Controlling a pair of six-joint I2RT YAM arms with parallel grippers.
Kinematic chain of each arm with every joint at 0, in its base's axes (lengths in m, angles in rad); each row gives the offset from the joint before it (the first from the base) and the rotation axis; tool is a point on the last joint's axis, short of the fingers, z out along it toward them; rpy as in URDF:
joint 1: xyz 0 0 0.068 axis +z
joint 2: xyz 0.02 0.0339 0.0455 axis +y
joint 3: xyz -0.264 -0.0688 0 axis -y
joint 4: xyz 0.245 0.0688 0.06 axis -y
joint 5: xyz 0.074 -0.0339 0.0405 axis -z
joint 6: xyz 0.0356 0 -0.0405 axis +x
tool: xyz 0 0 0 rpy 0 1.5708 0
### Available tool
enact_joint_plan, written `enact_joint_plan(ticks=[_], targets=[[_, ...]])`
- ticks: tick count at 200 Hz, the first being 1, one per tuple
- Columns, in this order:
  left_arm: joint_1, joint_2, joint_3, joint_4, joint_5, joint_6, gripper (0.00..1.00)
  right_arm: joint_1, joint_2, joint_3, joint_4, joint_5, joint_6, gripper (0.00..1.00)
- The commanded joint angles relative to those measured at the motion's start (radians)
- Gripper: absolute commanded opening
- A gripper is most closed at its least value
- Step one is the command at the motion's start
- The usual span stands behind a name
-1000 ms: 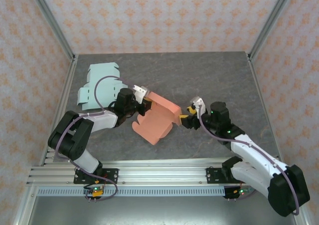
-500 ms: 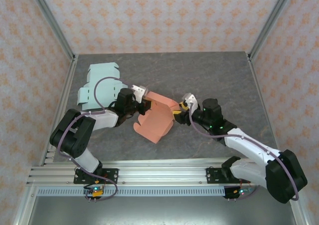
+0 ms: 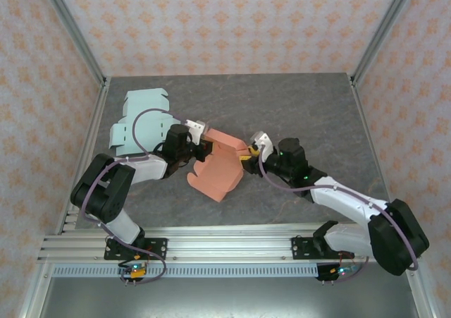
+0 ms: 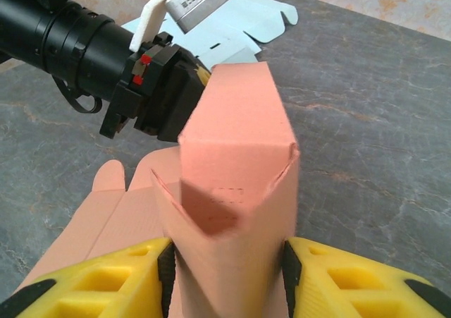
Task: Fold the paper box
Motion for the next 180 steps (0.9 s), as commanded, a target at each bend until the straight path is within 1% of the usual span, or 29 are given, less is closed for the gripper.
enact_joint_plan(ticks=[1, 20, 37, 54, 73, 88, 113, 124, 140, 166, 180], targets=[[-0.007, 0.014, 0.032, -0.003, -0.006, -0.003, 0.0, 0.015, 0.039, 0.042, 0.088, 0.002, 0.018, 0.45], [-0.007, 0.016, 0.04, -0.009, -0.014, -0.005, 0.0, 0.015, 0.067, 0.051, 0.116, 0.042, 0.029, 0.46], [-0.006, 0.023, 0.054, -0.014, -0.018, -0.019, 0.0, 0.017, 0.099, 0.064, 0.154, 0.104, 0.044, 0.42], [-0.008, 0.023, 0.062, -0.016, -0.023, -0.035, 0.0, 0.03, 0.133, 0.077, 0.181, 0.177, 0.041, 0.42], [-0.014, 0.012, 0.063, -0.03, -0.059, -0.051, 0.0, 0.051, 0.176, 0.099, 0.204, 0.249, 0.032, 0.42], [-0.025, -0.001, 0.066, -0.05, -0.099, -0.061, 0.0, 0.071, 0.22, 0.117, 0.233, 0.3, 0.043, 0.46], [-0.047, -0.025, 0.067, -0.085, -0.16, -0.066, 0.0, 0.123, 0.278, 0.145, 0.263, 0.472, 0.031, 0.47], [-0.053, -0.037, 0.067, -0.097, -0.182, -0.075, 0.0, 0.14, 0.303, 0.175, 0.255, 0.567, 0.038, 0.45], [-0.055, -0.05, 0.071, -0.112, -0.198, -0.104, 0.0, 0.157, 0.339, 0.211, 0.246, 0.673, 0.04, 0.44], [-0.057, -0.088, 0.079, -0.146, -0.21, -0.177, 0.0, 0.172, 0.377, 0.235, 0.282, 0.799, 0.034, 0.43], [-0.061, -0.104, 0.083, -0.16, -0.216, -0.206, 0.0, 0.172, 0.389, 0.251, 0.29, 0.859, 0.038, 0.38]])
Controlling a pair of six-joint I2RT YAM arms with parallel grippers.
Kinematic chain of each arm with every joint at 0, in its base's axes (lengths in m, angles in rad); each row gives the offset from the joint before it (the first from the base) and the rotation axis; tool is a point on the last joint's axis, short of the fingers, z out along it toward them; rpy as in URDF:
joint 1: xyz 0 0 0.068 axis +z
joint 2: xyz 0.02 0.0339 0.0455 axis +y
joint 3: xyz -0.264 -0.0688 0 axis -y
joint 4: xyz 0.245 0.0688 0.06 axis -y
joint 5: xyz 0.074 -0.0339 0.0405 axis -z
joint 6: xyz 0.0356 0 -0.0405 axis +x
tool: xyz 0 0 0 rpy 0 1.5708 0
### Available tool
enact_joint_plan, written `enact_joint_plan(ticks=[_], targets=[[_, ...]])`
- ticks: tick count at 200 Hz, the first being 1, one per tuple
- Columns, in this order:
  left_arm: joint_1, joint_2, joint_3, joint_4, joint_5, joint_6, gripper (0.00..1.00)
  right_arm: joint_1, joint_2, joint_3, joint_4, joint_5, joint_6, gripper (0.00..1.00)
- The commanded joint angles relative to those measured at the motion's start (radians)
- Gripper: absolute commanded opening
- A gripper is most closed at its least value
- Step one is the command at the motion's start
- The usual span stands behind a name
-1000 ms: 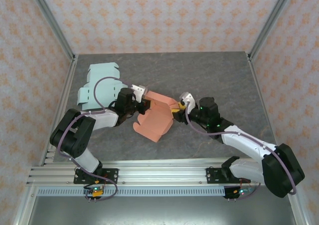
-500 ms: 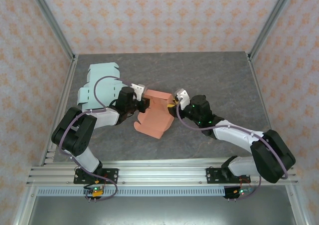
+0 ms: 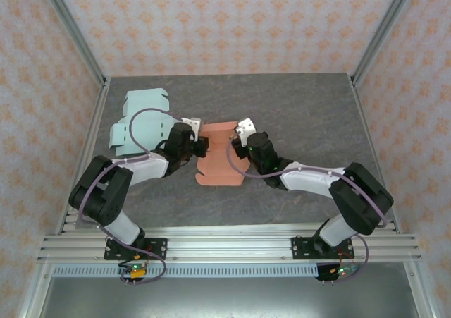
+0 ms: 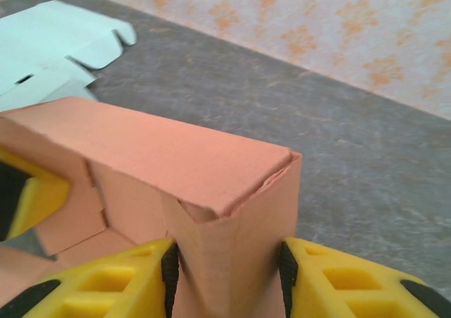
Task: Fold the paper box
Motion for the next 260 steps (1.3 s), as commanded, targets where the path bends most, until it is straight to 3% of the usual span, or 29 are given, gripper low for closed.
enact_joint_plan(ticks=[1, 19, 34, 54, 98, 133, 168, 198, 214, 225, 249, 260], targets=[[-0.03, -0.063, 0.035, -0.027, 0.009, -0.059, 0.0, 0.009, 0.022, 0.049, 0.075, 0.171, 0.006, 0.38], [-0.052, -0.076, 0.045, -0.064, -0.026, -0.095, 0.0, 0.009, 0.038, 0.075, 0.071, 0.236, 0.012, 0.34], [-0.094, -0.089, 0.042, -0.078, -0.097, -0.131, 0.0, 0.01, 0.059, 0.087, 0.088, 0.285, 0.023, 0.41], [-0.147, -0.104, 0.065, -0.102, -0.157, -0.148, 0.0, 0.009, 0.095, 0.088, 0.157, 0.324, 0.022, 0.41], [-0.187, -0.127, 0.064, -0.164, -0.287, -0.283, 0.0, 0.01, 0.109, 0.084, 0.211, 0.452, 0.057, 0.22], [-0.19, -0.141, 0.069, -0.217, -0.347, -0.308, 0.0, 0.01, 0.12, 0.091, 0.172, 0.461, 0.063, 0.21], [-0.19, -0.146, 0.073, -0.239, -0.374, -0.327, 0.0, 0.01, 0.125, 0.063, 0.186, 0.428, 0.053, 0.0], [-0.19, -0.146, 0.073, -0.248, -0.389, -0.346, 0.0, 0.01, 0.118, 0.032, 0.208, 0.391, 0.054, 0.0], [-0.19, -0.14, 0.081, -0.26, -0.393, -0.351, 0.0, 0.01, 0.091, 0.016, 0.197, 0.309, 0.066, 0.0], [-0.19, -0.138, 0.084, -0.265, -0.395, -0.356, 0.0, 0.009, 0.063, 0.002, 0.191, 0.248, 0.081, 0.08], [-0.19, -0.139, 0.085, -0.278, -0.417, -0.371, 0.0, 0.009, 0.014, -0.02, 0.159, 0.181, 0.087, 0.4], [-0.19, -0.138, 0.085, -0.287, -0.427, -0.375, 0.0, 0.005, -0.007, -0.029, 0.14, 0.137, 0.082, 0.49]])
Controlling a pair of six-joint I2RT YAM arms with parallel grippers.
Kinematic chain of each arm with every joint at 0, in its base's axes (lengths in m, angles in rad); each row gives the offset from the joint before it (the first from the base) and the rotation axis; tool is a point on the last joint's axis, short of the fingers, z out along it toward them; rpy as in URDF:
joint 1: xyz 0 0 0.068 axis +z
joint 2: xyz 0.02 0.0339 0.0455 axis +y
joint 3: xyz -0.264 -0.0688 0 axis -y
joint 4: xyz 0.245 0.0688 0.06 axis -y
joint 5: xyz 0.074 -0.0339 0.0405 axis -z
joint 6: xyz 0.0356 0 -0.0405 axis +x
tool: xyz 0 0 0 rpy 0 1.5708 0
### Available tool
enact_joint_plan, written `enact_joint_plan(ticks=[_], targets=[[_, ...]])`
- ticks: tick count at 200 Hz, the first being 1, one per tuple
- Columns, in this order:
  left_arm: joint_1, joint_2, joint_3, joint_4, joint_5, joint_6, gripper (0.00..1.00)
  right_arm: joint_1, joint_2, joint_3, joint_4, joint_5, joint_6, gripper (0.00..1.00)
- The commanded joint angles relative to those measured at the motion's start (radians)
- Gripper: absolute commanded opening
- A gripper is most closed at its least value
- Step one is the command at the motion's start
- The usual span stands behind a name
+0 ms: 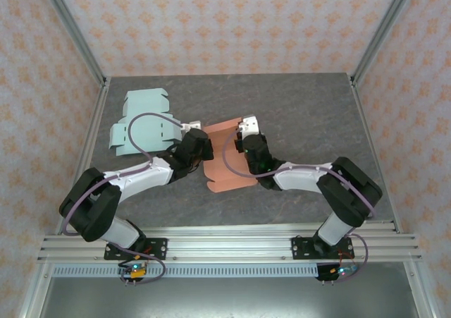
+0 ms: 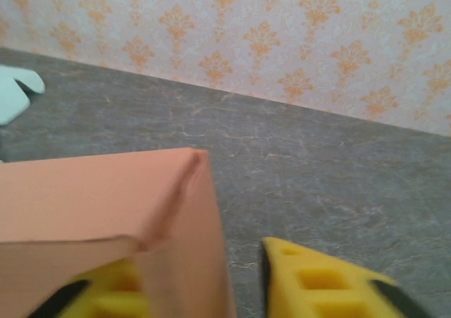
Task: Fold the paper box
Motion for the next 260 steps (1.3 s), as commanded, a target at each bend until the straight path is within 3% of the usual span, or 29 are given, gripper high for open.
enact_joint_plan(ticks=[1, 81, 130, 159, 169, 199, 214, 228, 233, 260], targets=[[-0.003, -0.031, 0.031, -0.028, -0.069, -0.047, 0.0, -0.015, -0.075, -0.025, -0.019, -0.099, 0.02, 0.49], [-0.018, -0.031, 0.056, -0.085, -0.104, -0.046, 0.0, -0.116, -0.234, -0.109, -0.106, -0.521, 0.057, 0.61], [-0.024, -0.019, 0.104, -0.148, -0.104, -0.059, 0.0, -0.177, -0.248, -0.067, -0.245, -0.623, -0.037, 0.6], [-0.024, -0.025, 0.108, -0.157, -0.102, -0.057, 0.0, -0.229, -0.317, -0.065, -0.297, -0.904, -0.081, 0.61], [-0.024, -0.027, 0.116, -0.172, -0.107, -0.053, 0.0, -0.239, -0.347, -0.056, -0.364, -0.973, -0.162, 0.63], [-0.024, -0.05, 0.115, -0.181, -0.106, -0.016, 0.0, -0.28, -0.412, -0.026, -0.589, -1.003, -0.311, 0.68], [-0.024, -0.082, 0.1, -0.148, -0.096, 0.059, 0.0, -0.32, -0.454, 0.001, -0.679, -1.065, -0.331, 0.7], [-0.024, -0.116, 0.09, -0.119, -0.075, 0.172, 0.0, -0.328, -0.469, 0.074, -0.885, -1.137, -0.449, 0.73], [-0.023, -0.127, 0.088, -0.112, -0.066, 0.209, 0.0, -0.327, -0.468, 0.1, -0.943, -1.131, -0.469, 0.77], [-0.022, -0.15, 0.114, -0.146, -0.028, 0.377, 0.0, -0.36, -0.425, 0.212, -1.157, -1.055, -0.542, 0.76]])
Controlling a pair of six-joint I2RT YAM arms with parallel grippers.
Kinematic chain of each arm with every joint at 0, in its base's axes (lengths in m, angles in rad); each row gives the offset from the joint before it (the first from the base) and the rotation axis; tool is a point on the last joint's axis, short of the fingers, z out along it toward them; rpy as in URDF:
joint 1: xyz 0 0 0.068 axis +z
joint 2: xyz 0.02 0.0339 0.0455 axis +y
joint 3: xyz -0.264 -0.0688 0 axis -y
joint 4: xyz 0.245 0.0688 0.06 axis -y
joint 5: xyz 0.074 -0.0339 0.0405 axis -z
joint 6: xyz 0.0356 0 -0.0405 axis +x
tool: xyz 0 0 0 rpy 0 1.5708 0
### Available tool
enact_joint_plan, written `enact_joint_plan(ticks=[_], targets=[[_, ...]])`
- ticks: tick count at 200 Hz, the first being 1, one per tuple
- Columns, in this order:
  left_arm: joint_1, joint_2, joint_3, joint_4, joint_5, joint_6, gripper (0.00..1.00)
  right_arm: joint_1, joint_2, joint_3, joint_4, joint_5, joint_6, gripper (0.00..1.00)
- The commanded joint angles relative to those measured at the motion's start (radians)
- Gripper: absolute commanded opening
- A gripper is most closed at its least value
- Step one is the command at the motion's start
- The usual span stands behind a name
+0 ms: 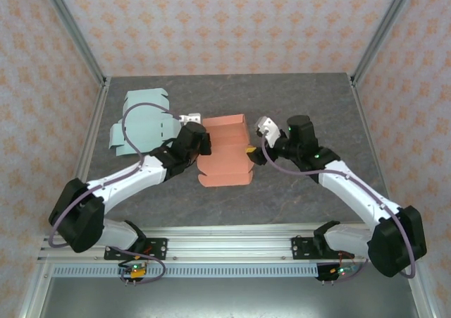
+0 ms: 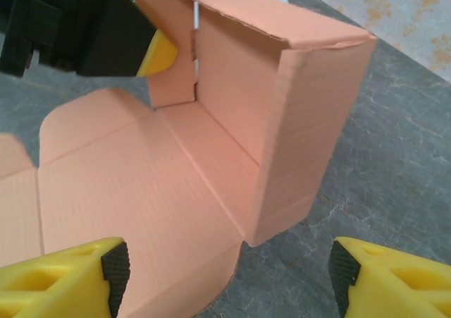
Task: Fold the paper box
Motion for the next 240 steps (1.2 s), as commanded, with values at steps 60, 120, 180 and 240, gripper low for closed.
enact_joint_plan(ticks=[60, 120, 180, 240], targets=[[-0.004, -0.049, 0.027, -0.003, 0.106, 0.3, 0.0, -0.037, 0.151, 0.163, -0.286, -0.128, -0.173, 0.79], [-0.004, -0.051, 0.02, 0.015, 0.155, 0.315, 0.0, -0.037, 0.179, 0.13, -0.136, -0.076, -0.15, 0.73], [-0.004, -0.047, 0.03, 0.014, 0.167, 0.32, 0.0, -0.038, 0.202, 0.138, -0.128, -0.184, -0.158, 0.46], [-0.001, -0.033, 0.046, 0.004, 0.17, 0.284, 0.0, -0.036, 0.185, 0.106, -0.094, -0.172, -0.139, 0.57]])
